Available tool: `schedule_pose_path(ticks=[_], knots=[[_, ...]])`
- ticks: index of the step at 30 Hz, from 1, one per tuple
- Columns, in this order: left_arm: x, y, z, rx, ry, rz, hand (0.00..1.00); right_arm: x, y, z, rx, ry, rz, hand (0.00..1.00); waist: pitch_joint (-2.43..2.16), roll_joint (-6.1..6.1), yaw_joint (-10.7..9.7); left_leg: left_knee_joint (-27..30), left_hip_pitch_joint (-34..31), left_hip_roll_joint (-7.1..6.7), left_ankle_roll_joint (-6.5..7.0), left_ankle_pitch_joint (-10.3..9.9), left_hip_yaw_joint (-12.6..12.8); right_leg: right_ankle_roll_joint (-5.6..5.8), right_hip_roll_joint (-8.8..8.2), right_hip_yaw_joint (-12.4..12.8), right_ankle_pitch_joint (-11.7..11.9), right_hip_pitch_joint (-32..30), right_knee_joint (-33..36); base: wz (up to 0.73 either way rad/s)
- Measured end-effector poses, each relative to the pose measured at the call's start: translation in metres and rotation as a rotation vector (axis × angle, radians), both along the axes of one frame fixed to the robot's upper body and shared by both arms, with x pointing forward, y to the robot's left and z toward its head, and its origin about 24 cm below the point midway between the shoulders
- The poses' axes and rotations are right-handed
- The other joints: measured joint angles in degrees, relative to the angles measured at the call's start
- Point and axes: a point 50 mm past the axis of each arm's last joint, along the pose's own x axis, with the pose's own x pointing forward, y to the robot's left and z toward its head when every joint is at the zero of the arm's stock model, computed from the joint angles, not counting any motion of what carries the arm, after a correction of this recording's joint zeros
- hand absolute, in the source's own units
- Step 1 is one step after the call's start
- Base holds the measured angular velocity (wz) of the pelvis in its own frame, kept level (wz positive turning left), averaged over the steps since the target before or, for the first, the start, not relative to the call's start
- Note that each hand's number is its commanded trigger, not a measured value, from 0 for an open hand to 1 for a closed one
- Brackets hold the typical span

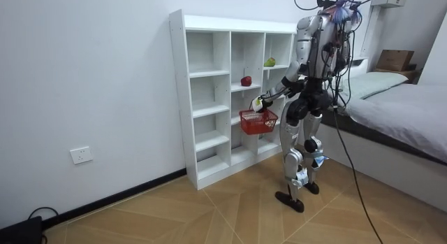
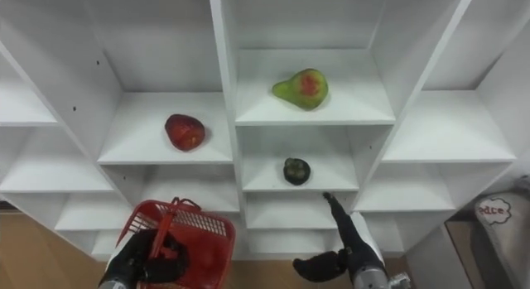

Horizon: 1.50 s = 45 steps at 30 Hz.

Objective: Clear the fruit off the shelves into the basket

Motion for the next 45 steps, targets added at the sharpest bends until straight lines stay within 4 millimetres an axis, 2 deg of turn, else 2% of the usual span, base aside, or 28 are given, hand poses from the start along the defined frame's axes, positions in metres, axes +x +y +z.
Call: schedule_pose_path(ticks=[4,9,16,25,36,45], knots=[[-0.006,0.0,-0.002,-0.019,0.018,-0.025,1.0,-0.005,0.001,0.009,0.001,-0.039,0.022,0.0,-0.01,-0.1,0.0,0.0,-0.1,0.0,0.01,0.0,0.2,-0.01,-0.05,0.4,0.0,-0.2,0.5,-0.01],[-0.009,0.001,-0.002,-0.029,0.029,-0.044,1.0,0.002,0.0,0.034,-0.029,-0.15,0.066,0.0,0.36,0.62,0.0,0.0,-0.3,0.01,0.01,0.0,0.3,0.0,-0.02,0.6,0.0,-0.3,0.6,-0.01],[-0.014,0.001,-0.001,-0.035,0.027,-0.054,1.0,0.011,0.009,0.058,-0.038,-0.285,0.097,0.0,0.14,0.46,0.0,0.2,-0.3,0.02,0.01,0.0,0.5,-0.09,0.09,1.5,0.0,-1.1,1.0,-0.04],[-0.02,0.005,-0.004,-0.025,0.055,-0.048,1.0,0.02,0.015,0.093,-0.046,-0.498,0.069,0.0,0.2,0.23,-0.1,0.1,-0.1,0.04,0.01,0.0,1.5,-0.07,0.14,2.4,0.0,-1.2,1.7,-0.05],[-0.026,0.008,-0.006,-0.029,0.073,-0.062,1.0,0.024,0.017,0.114,-0.034,-0.647,0.022,0.0,0.19,0.0,0.2,0.1,-0.7,0.05,0.02,0.0,1.8,-0.07,0.19,2.4,0.0,-2.0,1.9,-0.01],[-0.025,0.001,-0.006,-0.027,0.07,-0.087,1.0,0.025,0.018,0.117,-0.032,-0.701,-0.041,0.0,0.23,-0.13,0.2,-0.4,-0.3,0.05,0.02,0.0,1.9,-0.07,0.29,3.0,0.0,-1.9,1.7,0.0]])
